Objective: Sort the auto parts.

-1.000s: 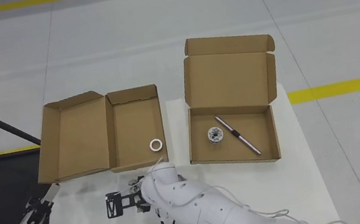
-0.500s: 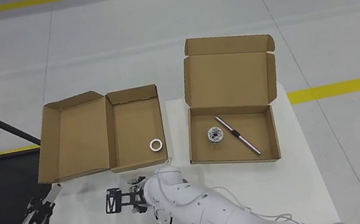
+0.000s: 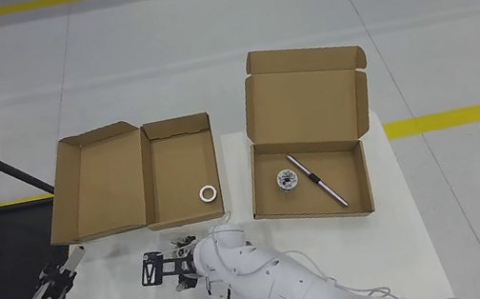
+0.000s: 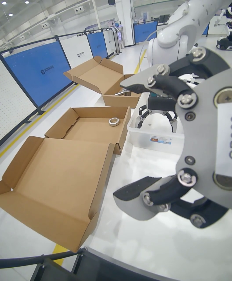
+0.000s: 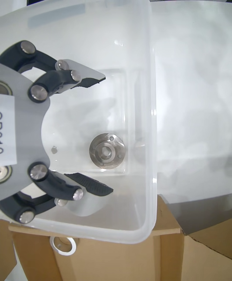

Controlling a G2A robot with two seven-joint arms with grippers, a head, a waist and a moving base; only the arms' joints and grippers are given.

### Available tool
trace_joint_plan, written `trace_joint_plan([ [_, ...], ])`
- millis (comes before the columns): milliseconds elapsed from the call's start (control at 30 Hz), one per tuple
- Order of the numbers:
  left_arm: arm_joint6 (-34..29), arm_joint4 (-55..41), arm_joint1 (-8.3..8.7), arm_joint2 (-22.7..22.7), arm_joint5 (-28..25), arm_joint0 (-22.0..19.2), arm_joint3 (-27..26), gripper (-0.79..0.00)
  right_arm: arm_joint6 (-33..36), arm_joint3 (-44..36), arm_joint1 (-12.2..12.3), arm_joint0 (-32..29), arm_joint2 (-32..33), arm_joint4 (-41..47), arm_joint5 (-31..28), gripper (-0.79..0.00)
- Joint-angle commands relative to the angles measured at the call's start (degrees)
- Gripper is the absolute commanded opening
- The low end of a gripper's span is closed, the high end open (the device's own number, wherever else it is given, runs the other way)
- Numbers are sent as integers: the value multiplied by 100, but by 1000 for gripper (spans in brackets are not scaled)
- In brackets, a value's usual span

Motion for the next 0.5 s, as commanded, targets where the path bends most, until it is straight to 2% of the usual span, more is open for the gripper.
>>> trace_joint_plan([
  [0, -17, 55, 3, 35, -16, 7, 12, 0, -44, -62, 22, -79, -1, -69, 285, 0],
  [200, -264, -244, 23, -11, -155, -42, 202, 0, -325, -149, 99, -168, 46, -227, 448, 0],
  [467, -389, -310, 43, 12, -161, -60, 282, 0, -159, -134, 134, -235, 213, -79, 368, 0],
])
